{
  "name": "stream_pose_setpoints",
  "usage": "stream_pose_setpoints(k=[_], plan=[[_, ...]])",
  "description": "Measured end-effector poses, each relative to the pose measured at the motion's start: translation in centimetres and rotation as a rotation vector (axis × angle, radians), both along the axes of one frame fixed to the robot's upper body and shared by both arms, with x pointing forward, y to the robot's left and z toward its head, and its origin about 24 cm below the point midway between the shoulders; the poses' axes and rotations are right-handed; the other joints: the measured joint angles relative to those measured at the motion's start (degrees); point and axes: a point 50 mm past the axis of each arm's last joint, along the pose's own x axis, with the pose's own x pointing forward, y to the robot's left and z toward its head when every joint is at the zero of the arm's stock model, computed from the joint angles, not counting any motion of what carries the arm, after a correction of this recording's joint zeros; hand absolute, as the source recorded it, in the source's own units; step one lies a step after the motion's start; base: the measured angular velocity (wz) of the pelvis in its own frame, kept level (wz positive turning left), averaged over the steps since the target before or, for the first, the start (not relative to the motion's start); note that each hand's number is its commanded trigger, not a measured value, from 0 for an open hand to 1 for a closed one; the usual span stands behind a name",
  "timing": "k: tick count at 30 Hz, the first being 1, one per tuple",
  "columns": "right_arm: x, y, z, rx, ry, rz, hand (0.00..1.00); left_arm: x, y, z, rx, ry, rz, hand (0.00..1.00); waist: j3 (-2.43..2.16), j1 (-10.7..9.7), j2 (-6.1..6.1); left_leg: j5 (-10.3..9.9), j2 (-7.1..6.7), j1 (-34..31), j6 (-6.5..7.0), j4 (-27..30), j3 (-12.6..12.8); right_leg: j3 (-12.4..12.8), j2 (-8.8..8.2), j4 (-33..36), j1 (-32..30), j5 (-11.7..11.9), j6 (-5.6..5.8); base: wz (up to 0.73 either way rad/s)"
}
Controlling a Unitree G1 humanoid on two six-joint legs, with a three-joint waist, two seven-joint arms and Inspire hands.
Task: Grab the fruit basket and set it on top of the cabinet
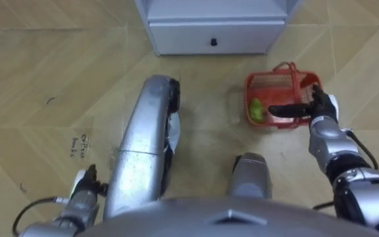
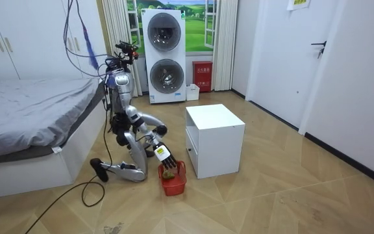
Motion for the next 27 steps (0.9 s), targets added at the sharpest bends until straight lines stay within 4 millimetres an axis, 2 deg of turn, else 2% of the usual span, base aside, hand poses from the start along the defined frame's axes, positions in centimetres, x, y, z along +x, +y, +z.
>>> stream_pose_setpoints(k=[2,3,5,10,14,16,19,21,27], plan=[[0.6,0.0,0.3,0.005,-0.005,0.01,0.0,-1.1,0.5,-0.1,0.014,0.035,0.012,0.0,0.03,1.2,-0.35,0.6,-0.22,1.1,0.39,1.0,-0.1,1.5,-0.15,-0.2,0.6,0.0,-0.02,-0.46],[0.7,-0.2,0.4,0.006,-0.006,0.011,0.0,-2.0,0.6,-0.2,0.018,0.06,0.019,0.0,0.02,1.3,0.18,1.6,-0.13,1.3,0.07,2.5,-0.2,1.5,-0.1,0.2,1.7,0.1,-0.14,-0.35],[0.5,-0.7,0.5,-0.001,-0.003,0.003,0.0,-2.3,0.6,-0.2,0.017,0.073,0.02,0.0,0.02,1.6,0.06,1.6,-0.46,1.5,0.02,1.6,0.2,1.6,-0.07,0.4,1.6,0.0,-0.19,0.03],[0.1,-2.2,0.7,-0.038,0.016,-0.002,0.0,-2.9,0.3,-0.4,0.005,0.101,0.019,0.0,0.01,2.5,-0.01,1.5,-0.17,0.5,0.04,0.1,-0.1,2.1,0.23,2.5,-0.8,-0.2,-0.48,0.06],[-0.1,-3.0,1.0,-0.056,0.02,-0.01,0.0,-4.0,0.2,-0.6,-0.005,0.138,0.021,0.0,-0.09,2.4,0.4,1.5,0.85,0.5,0.02,-0.6,-0.3,2.2,1.14,4.1,-1.5,-0.4,-0.84,0.0],[-0.1,-3.2,1.1,-0.062,0.023,-0.012,0.0,-4.0,0.1,-0.6,-0.012,0.142,0.011,0.0,-0.07,2.4,0.35,1.2,0.84,0.3,-0.48,-1.0,-0.3,2.2,1.14,4.8,-2.1,-0.4,-0.84,0.07],[-0.1,-3.3,1.1,-0.061,0.028,-0.014,0.0,-3.8,-0.1,-0.7,-0.022,0.147,-0.014,0.0,-0.06,2.4,0.54,-0.9,0.84,0.3,-1.04,-2.4,-0.5,1.8,1.15,6.1,-3.1,-0.4,-0.84,0.11],[-0.1,-3.4,1.1,-0.063,0.028,-0.015,0.0,-3.8,-0.1,-0.7,-0.023,0.149,-0.022,0.0,-0.07,2.5,0.8,-2.6,0.92,0.1,-2.04,-3.2,-0.5,1.8,1.04,7.1,-4.1,-0.4,-0.84,0.1],[-0.3,-4.0,1.3,-0.069,0.048,-0.007,0.0,-4.6,0.0,-0.7,-0.02,0.165,-0.016,0.0,-0.06,2.8,1.19,-2.6,1.31,-0.3,-2.03,-3.3,-0.3,2.0,1.02,7.5,-4.8,-0.3,-0.84,-0.01]])
